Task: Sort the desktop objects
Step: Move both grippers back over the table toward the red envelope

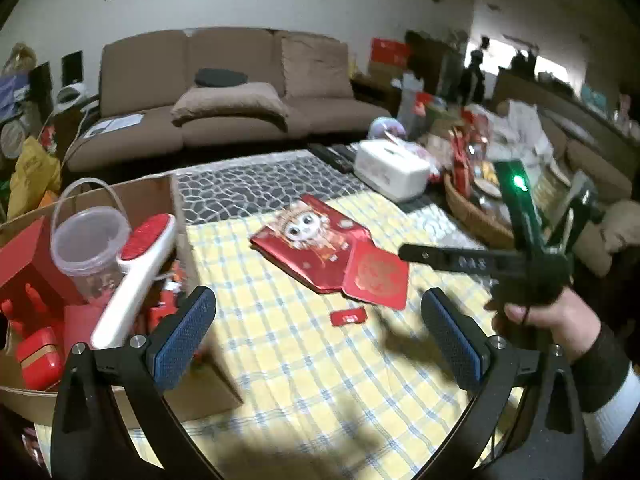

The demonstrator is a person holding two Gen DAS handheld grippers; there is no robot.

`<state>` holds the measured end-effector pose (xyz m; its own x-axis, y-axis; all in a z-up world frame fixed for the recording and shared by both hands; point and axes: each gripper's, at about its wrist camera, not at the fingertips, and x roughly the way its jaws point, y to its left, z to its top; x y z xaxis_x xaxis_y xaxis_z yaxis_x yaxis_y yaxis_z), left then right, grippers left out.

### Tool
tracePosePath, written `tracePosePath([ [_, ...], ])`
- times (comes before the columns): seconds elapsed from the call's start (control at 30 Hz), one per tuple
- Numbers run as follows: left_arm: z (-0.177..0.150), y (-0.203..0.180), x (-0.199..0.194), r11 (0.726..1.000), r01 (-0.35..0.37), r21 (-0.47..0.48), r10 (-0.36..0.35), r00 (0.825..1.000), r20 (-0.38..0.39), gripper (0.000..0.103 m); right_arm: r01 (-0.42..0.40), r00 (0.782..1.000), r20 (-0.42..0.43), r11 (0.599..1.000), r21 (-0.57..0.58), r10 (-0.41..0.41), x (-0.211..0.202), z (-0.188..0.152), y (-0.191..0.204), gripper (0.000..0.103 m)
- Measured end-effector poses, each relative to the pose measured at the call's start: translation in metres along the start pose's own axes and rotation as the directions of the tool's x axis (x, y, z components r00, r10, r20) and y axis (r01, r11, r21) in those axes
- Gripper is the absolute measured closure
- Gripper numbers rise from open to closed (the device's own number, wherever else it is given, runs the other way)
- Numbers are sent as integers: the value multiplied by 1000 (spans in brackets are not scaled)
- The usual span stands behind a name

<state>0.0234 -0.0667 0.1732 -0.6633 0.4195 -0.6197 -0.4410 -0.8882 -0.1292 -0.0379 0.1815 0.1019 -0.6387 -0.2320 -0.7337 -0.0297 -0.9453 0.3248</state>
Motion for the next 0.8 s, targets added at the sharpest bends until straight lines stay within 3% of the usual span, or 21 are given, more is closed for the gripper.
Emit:
tracePosePath([
  [0.13, -4, -17, 15, 999, 5, 39, -4, 999, -34, 0, 17, 1000, -26, 999, 46, -16, 12, 2, -19, 9],
  [0.43, -18, -29, 87, 999, 52, 7, -51, 989, -142, 0, -55, 996, -56, 972, 228, 70, 36, -2, -60, 9],
  [0.63, -34, -19, 145, 998, 44, -39, -52, 970, -239, 0, -79, 993, -60, 959, 272, 99, 44, -2, -72, 8],
  [0.8, -41, -12, 172, 998, 25, -63, -40, 968, -249, 1, -93, 992, -56, 957, 276, 113, 49, -1, -72, 8],
])
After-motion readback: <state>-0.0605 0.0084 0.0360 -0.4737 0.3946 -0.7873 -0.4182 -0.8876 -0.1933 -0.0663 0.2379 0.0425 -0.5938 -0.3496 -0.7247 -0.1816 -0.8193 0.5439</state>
